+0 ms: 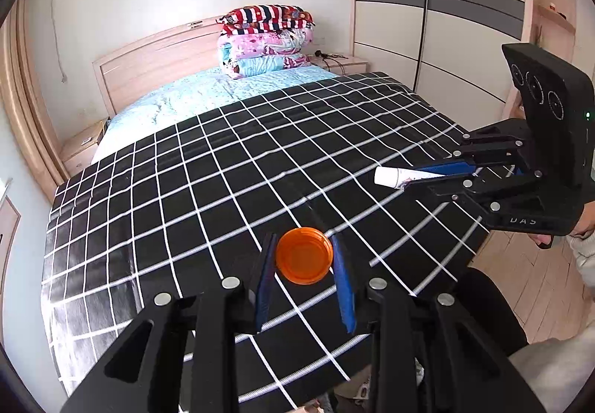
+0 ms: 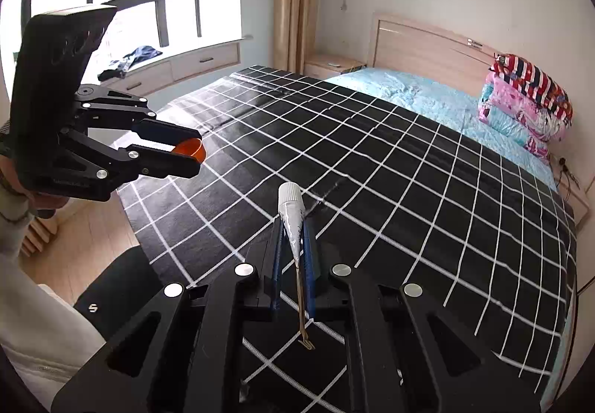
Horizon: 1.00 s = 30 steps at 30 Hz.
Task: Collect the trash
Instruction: 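Lift the cap and toothpaste tube and carry them over the bin, then open both tools above the bin to drop the cap and tube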
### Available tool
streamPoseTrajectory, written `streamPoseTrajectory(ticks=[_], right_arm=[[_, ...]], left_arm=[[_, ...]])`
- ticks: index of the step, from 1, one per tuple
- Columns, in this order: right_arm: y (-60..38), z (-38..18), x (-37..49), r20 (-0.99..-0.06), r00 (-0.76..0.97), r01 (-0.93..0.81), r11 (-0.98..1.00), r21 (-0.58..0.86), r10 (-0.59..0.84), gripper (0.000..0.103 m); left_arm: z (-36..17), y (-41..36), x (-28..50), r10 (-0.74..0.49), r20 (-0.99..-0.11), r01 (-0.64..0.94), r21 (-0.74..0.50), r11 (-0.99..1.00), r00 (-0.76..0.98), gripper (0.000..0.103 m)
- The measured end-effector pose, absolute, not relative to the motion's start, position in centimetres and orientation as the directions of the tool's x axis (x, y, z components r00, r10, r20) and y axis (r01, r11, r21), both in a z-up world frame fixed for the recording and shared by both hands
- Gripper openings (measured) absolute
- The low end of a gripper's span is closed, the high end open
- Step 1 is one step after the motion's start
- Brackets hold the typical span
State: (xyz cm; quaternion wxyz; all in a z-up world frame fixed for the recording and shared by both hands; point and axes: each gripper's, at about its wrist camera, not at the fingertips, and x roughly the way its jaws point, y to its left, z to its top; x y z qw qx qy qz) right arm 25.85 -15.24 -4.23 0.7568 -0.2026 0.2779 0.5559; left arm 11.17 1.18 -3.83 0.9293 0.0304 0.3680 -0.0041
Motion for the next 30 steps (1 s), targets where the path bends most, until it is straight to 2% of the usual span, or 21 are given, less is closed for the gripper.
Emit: streamPoseTrajectory(ticks=[9, 21, 30], right_arm=[[-18.6, -6.6, 22.8, -0.688, 0.21, -0.929, 0.362, 0.081, 0.694, 0.011], [-20.9, -10.8, 17.7, -0.721, 0.134, -0.91, 0.373, 0.183, 0.68, 0.011], [-21.0, -14.8, 16.5, -0.775, 0.092, -0.878, 0.419, 0.234, 0.625, 0.011]], left_arm=[[-6.6, -1.9, 7.9, -0.024, -0.721, 0.082, 0.045, 0.996, 0.693, 0.029], [-11.1, -4.4, 4.8, -0.13, -0.784, 0.141, -0.056, 0.989, 0.607, 0.029], [-15.9, -5.2, 4.5, -0.171, -0.836, 0.121, -0.126, 0.985, 0.522, 0.029]])
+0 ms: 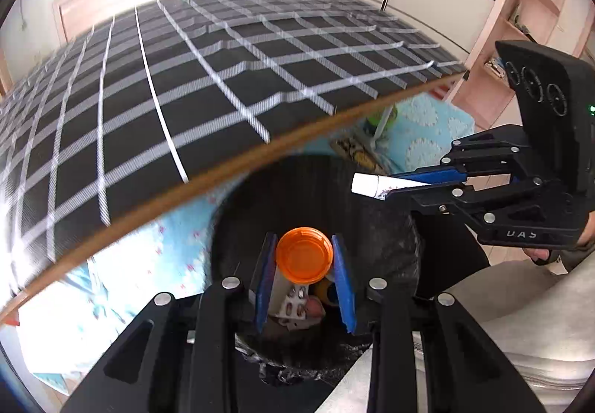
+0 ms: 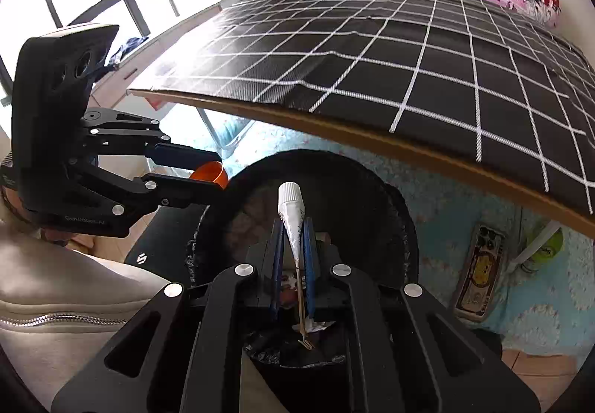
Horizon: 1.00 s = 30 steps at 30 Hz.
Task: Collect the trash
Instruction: 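Open both tools above the bin to drop the cap and tube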
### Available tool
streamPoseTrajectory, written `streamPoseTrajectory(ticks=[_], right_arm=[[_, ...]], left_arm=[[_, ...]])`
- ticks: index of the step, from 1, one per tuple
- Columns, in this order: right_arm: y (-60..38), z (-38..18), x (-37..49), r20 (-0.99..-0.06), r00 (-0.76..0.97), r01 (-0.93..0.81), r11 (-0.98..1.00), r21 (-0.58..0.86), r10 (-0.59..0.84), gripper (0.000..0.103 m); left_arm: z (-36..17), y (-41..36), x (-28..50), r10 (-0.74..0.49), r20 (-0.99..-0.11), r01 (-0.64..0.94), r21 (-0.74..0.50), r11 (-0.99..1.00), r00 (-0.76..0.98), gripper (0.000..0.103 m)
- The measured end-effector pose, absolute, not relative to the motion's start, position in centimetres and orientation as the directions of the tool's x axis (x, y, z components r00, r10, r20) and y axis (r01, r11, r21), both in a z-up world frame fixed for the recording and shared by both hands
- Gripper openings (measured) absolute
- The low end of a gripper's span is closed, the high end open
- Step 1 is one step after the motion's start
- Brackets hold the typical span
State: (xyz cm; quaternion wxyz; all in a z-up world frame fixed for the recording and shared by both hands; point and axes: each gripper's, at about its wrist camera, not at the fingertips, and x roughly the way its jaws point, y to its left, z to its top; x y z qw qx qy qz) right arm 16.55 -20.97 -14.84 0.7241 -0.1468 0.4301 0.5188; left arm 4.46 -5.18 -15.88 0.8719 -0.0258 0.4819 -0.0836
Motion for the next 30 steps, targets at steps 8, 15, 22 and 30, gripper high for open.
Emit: streamPoseTrajectory(ticks=[8, 15, 22, 30], right_arm=[[-19.5, -19.2, 15.4, -0.839, 0.033, -0.853, 0.453, 0.26, 0.543, 0.011], [-19.0, -19.6, 15.0, -0.855, 0.031, -0.855, 0.457, 0.245, 0.517, 0.013], [-19.3, -19.2, 15.2, -0.848, 0.054, -0.854, 0.465, 0.235, 0.528, 0.038], [-20.1, -17.5, 15.5, -0.841, 0.044, -0.839, 0.477, 0.262, 0.54, 0.038]], left_arm=[[-20.3, -5.6, 5.1, -0.201, -0.879, 0.093, -0.178, 0.98, 0.432, 0.029], [-21.5, -6.1, 5.7, -0.239, -0.884, 0.086, -0.223, 0.971, 0.401, 0.029], [-21.3, -5.8, 5.7, -0.238, -0.887, 0.071, -0.228, 0.971, 0.395, 0.053], [-18.5, -5.5, 4.7, -0.247, -0.861, 0.084, -0.235, 0.968, 0.444, 0.057]])
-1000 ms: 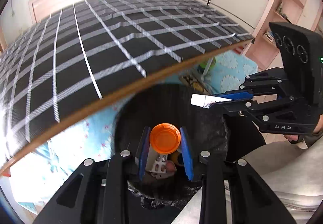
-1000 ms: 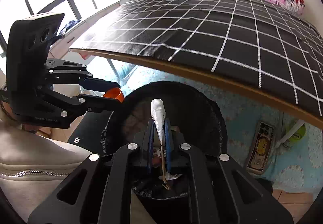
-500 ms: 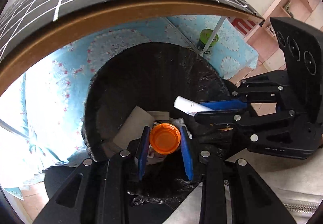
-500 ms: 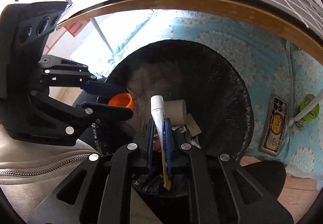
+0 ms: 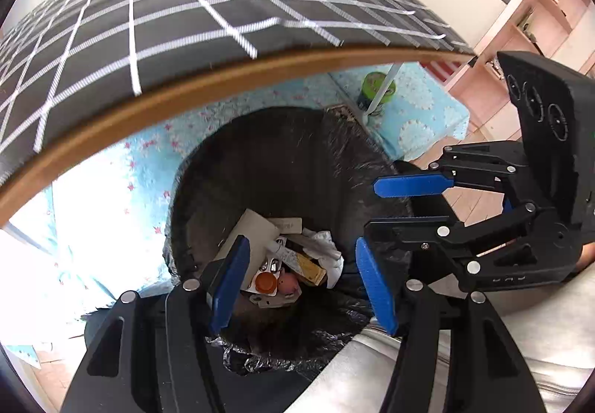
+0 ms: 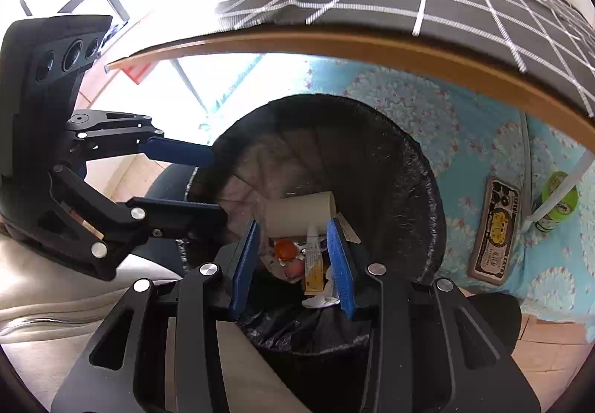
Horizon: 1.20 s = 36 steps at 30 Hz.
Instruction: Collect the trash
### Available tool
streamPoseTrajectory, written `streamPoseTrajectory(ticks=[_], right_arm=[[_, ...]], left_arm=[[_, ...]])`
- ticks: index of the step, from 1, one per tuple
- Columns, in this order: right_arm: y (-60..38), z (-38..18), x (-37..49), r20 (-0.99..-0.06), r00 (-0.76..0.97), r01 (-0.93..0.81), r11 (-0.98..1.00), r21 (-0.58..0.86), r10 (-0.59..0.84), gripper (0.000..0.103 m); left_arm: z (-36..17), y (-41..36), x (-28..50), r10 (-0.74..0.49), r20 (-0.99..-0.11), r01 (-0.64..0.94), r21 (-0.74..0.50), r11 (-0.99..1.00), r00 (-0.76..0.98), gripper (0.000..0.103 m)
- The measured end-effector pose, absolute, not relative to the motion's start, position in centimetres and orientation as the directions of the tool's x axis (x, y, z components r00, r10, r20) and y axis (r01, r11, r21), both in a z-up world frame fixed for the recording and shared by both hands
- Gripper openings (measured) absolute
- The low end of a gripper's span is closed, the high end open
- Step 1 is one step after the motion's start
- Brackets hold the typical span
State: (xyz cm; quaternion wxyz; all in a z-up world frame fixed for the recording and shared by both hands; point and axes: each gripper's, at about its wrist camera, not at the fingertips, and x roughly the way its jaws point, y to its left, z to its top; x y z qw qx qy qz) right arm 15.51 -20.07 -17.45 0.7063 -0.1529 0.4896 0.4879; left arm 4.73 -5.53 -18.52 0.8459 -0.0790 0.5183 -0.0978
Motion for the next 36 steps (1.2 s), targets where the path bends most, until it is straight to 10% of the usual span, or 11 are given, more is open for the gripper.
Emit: streamPoseTrajectory(ticks=[9, 19, 36], right_arm=[[-21.0, -14.4, 15.0, -0.837, -0.006, -0.844, 0.445, 0.298, 0.548, 0.063], [-21.4, -11.7, 14.1, -0.852, -0.016, -0.852, 0.44, 0.286, 0.524, 0.079], [-21.3, -10.4, 13.2, -0.852, 0.006, -0.868, 0.426, 0.255, 0.523, 0.08]], left_arm=[[-13.9, -5.3, 3.0, -0.228, -0.838, 0.076, -0.219, 0.973, 0.496, 0.081], [-11.3, -6.0, 1.8, -0.25, -0.812, 0.105, -0.23, 0.968, 0.528, 0.081], [-10.5, -6.4, 1.3, -0.248, -0.799, 0.12, -0.218, 0.968, 0.547, 0.081]])
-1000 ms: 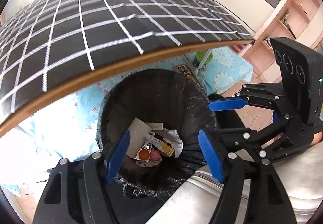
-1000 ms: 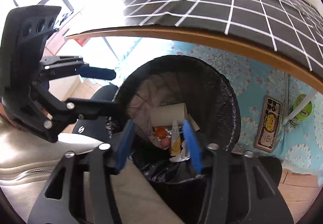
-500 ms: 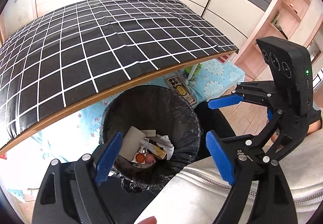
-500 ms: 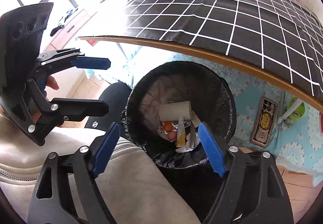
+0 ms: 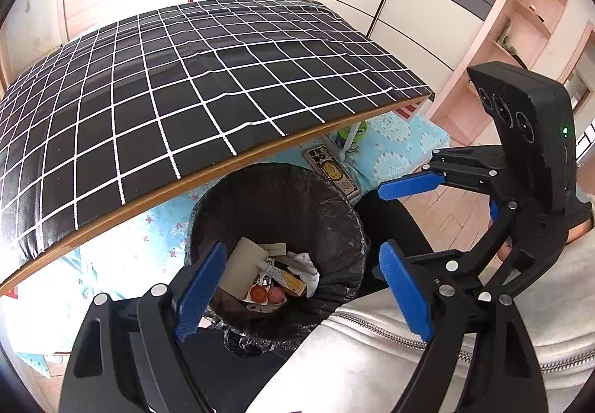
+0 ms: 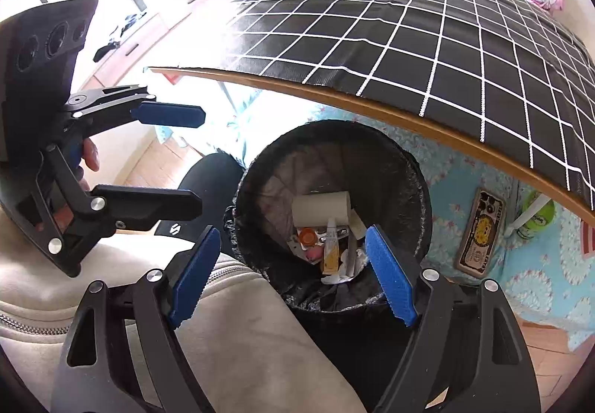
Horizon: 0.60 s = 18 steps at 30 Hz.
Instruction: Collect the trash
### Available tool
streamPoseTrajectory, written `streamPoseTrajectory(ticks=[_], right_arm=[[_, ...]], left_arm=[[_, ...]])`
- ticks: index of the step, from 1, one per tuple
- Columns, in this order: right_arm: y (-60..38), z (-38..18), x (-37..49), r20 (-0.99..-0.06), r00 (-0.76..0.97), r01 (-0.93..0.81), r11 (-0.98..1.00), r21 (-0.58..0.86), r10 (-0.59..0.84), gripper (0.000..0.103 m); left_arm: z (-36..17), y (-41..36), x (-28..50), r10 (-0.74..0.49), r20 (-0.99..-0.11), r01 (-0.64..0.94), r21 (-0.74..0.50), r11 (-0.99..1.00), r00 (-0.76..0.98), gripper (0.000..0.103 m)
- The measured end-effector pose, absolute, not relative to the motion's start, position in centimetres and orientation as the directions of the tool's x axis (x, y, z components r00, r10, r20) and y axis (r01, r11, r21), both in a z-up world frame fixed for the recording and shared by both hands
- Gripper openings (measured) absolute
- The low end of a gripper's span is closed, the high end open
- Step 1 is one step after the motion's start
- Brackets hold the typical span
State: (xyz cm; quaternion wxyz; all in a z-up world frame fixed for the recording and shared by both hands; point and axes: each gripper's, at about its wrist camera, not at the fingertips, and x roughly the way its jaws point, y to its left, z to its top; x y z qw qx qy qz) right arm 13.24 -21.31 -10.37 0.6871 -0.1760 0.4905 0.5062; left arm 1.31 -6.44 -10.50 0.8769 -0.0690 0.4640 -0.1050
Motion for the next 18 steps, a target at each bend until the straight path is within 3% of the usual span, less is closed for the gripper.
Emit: streamPoseTrajectory(ticks=[18], right_arm=[[-21.36, -10.98, 13.44, -0.851, 0.0, -0.86, 0.433, 0.268, 0.526, 0.08]], left_arm=[[-11.22, -5.88, 1.58, -0.244, -0.808, 0.085, -0.236, 0.968, 0.536, 0.081]])
